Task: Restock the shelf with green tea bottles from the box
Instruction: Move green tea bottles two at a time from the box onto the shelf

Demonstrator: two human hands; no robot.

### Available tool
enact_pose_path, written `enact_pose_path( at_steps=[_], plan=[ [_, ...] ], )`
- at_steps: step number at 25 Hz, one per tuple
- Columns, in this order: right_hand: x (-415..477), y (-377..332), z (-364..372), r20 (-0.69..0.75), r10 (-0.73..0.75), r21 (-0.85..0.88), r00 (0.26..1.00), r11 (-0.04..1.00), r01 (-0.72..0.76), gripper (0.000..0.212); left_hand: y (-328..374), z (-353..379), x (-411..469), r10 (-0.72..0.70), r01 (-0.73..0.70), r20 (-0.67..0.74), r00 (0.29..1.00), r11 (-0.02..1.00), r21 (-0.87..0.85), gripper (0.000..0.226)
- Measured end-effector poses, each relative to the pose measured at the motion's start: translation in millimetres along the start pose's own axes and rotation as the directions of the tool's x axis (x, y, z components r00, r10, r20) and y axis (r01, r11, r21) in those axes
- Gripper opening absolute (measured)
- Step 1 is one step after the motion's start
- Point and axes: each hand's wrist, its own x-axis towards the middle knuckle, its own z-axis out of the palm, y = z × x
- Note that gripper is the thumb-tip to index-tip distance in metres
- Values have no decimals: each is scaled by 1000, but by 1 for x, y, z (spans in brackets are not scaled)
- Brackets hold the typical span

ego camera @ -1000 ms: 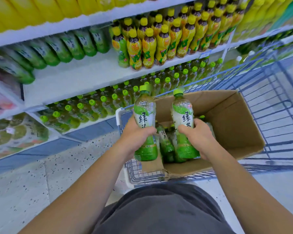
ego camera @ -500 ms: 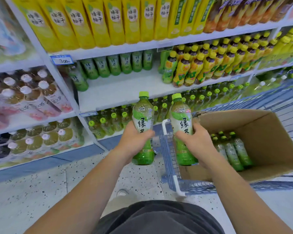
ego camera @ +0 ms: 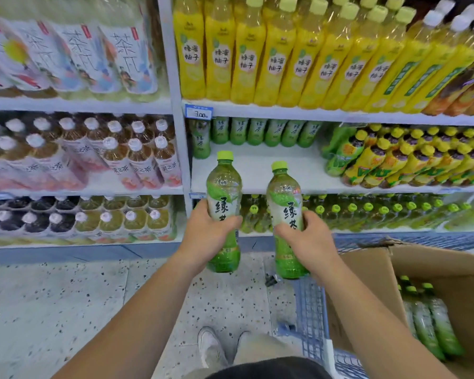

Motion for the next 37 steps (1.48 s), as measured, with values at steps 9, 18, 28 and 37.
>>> enact_pose_path(
  at_steps=[9, 18, 28, 37],
  plan=[
    [105, -3, 49, 38, -71, -46, 997, 996, 73, 25, -16, -2, 111, 107, -96, -103, 989, 990, 104, 36],
    [239, 43, 70, 85, -157, -79, 984, 983, 164, 29, -61, 46, 214, 194, -146, -164, 967, 953, 266, 32],
    [309, 30, 86, 29, -322, -54, 946, 945, 324, 39, -36, 53, 287, 368, -282, -217, 904, 896, 342, 36],
    [323, 38, 121, -113, -416, 77, 902, 902, 425, 54, -63, 54, 319, 503, -465, -272, 821, 864, 192, 54]
  ],
)
